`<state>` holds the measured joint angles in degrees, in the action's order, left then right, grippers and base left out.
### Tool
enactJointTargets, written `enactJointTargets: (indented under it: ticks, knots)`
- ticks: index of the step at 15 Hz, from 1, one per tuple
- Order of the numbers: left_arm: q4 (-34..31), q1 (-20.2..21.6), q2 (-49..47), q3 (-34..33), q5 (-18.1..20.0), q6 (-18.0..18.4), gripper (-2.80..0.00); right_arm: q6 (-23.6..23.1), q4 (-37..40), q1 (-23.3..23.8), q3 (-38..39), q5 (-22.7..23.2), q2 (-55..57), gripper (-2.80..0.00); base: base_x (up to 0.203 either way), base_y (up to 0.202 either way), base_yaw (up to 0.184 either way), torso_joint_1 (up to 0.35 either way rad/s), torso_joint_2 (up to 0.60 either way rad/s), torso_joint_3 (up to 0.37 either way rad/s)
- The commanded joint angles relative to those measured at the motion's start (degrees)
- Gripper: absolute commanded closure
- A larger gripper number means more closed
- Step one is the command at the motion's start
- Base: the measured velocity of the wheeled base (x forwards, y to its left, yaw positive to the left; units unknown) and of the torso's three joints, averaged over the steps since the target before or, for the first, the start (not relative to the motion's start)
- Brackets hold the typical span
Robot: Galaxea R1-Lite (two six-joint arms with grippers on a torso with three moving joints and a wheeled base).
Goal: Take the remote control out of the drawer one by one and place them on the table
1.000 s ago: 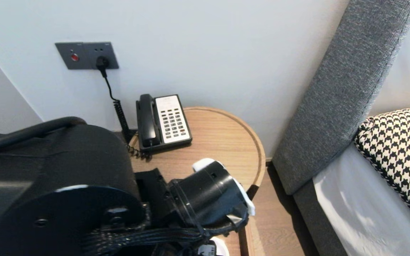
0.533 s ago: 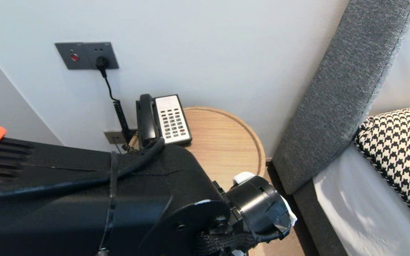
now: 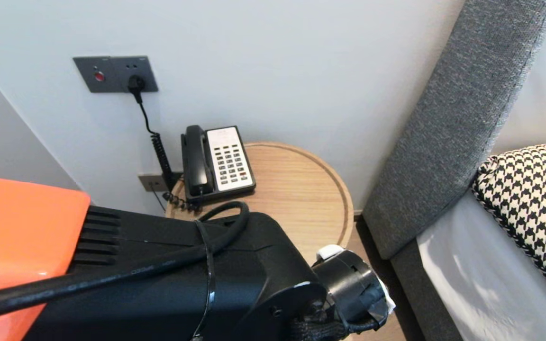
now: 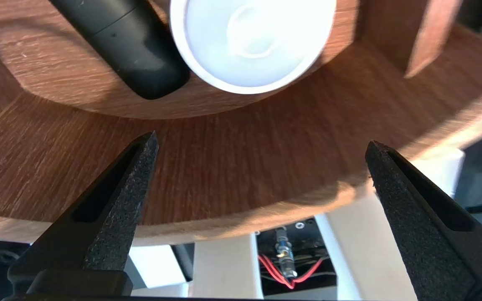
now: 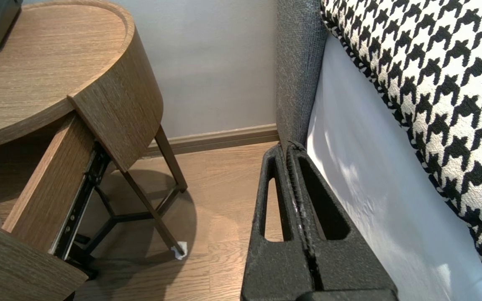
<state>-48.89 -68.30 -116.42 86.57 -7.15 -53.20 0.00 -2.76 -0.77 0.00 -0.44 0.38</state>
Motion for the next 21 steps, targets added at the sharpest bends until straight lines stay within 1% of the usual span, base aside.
enactJointTargets:
  ticks: [1,5,10,16,18,21]
  knots:
    - [0.0,0.1,-0.3,-0.5,0.0,-0.4,-2.8,0.0,-0.1,0.0,1.5,0.0,0.1,0.0,0.0,0.0,0.0,0.0,0.0,0.0]
    - [0.2,1.6,-0.6,-0.5,0.2,-0.3,-2.8,0.0,-0.1,0.0,1.5,0.0,0.1,0.0,0.0,0.0,0.0,0.0,0.0,0.0]
    - [-0.1,1.7,-0.9,-0.7,0.8,-0.3,-2.8,0.0,-0.1,0.0,1.5,0.0,0.1,0.0,0.0,0.0,0.0,0.0,0.0,0.0]
    - [1.1,3.0,-2.8,-0.3,0.5,-0.3,-2.8,0.0,-0.1,0.0,1.5,0.0,0.1,0.0,0.0,0.0,0.0,0.0,0.0,0.0]
    - [1.4,3.5,-4.1,0.3,-0.3,-0.8,-2.8,0.0,-0.1,0.0,1.5,0.0,0.1,0.0,0.0,0.0,0.0,0.0,0.0,0.0]
    - [1.3,4.2,-5.0,1.4,-0.4,-1.5,-2.8,0.0,-0.1,0.0,1.5,0.0,0.1,0.0,0.0,0.0,0.0,0.0,0.0,0.0]
